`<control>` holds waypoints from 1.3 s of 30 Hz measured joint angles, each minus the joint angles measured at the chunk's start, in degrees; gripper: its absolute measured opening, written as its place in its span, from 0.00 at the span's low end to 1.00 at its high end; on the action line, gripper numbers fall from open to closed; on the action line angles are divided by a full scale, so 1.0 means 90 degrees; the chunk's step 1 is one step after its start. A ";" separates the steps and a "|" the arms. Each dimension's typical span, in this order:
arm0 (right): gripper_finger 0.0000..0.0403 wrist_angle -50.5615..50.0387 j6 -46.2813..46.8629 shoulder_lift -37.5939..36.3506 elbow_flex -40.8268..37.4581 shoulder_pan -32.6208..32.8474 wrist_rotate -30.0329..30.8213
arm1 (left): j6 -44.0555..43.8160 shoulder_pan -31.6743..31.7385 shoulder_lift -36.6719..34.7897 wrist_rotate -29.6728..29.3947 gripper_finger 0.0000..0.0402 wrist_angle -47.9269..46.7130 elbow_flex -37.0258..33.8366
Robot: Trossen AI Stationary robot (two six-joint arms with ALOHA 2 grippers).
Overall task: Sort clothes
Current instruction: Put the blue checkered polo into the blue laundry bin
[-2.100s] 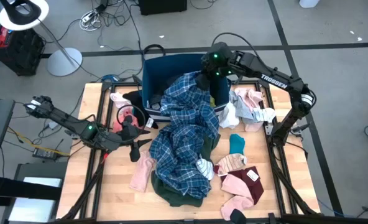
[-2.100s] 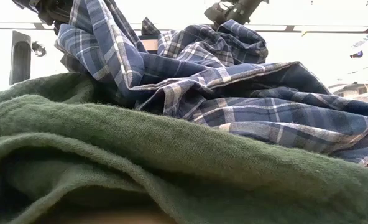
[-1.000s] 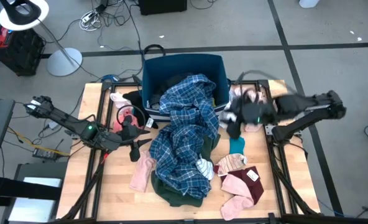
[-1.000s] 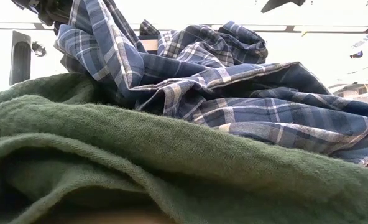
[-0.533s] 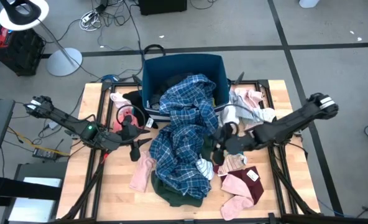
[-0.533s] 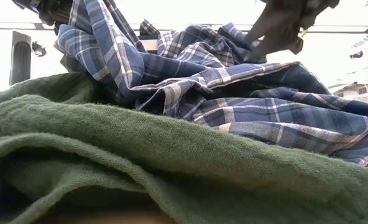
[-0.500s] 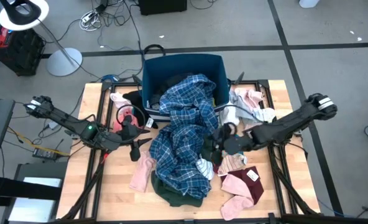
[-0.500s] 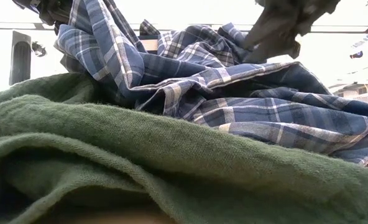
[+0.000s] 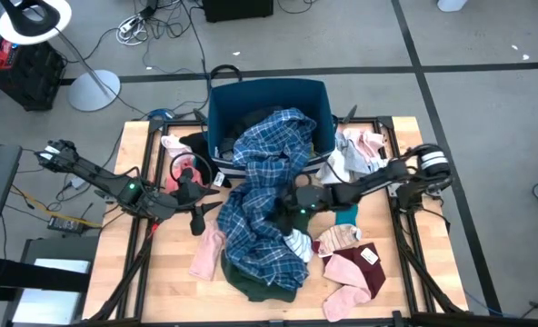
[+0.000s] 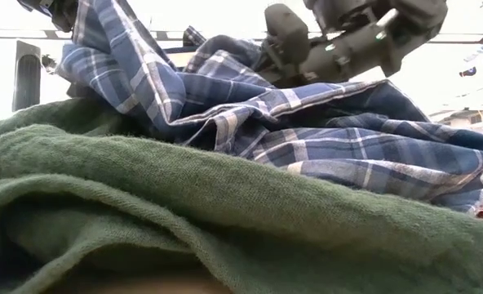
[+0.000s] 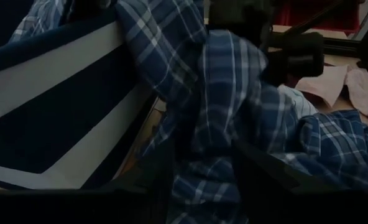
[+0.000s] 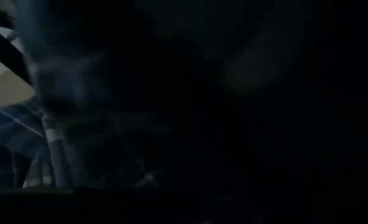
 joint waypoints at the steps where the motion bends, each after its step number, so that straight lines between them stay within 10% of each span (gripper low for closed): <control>1: 0.48 -0.0004 0.0053 0.0104 0.0107 -0.0046 -0.0138 | 0.0000 0.0000 0.0002 0.0000 0.41 -0.0006 0.0000; 7: 0.05 -0.0077 -0.0690 0.0250 0.0798 -0.0150 -0.0657 | 0.0000 0.0000 0.0002 -0.0001 0.41 -0.0002 0.0000; 28: 0.00 -0.4771 -0.4436 0.0024 0.6391 -0.1207 0.0360 | 0.0014 0.0000 0.0000 -0.0010 0.41 -0.0010 0.0000; 39: 0.00 -0.5232 -0.5776 0.0021 0.7821 -0.2322 0.2728 | 0.0039 0.0000 0.0002 -0.0010 0.41 -0.0023 0.0000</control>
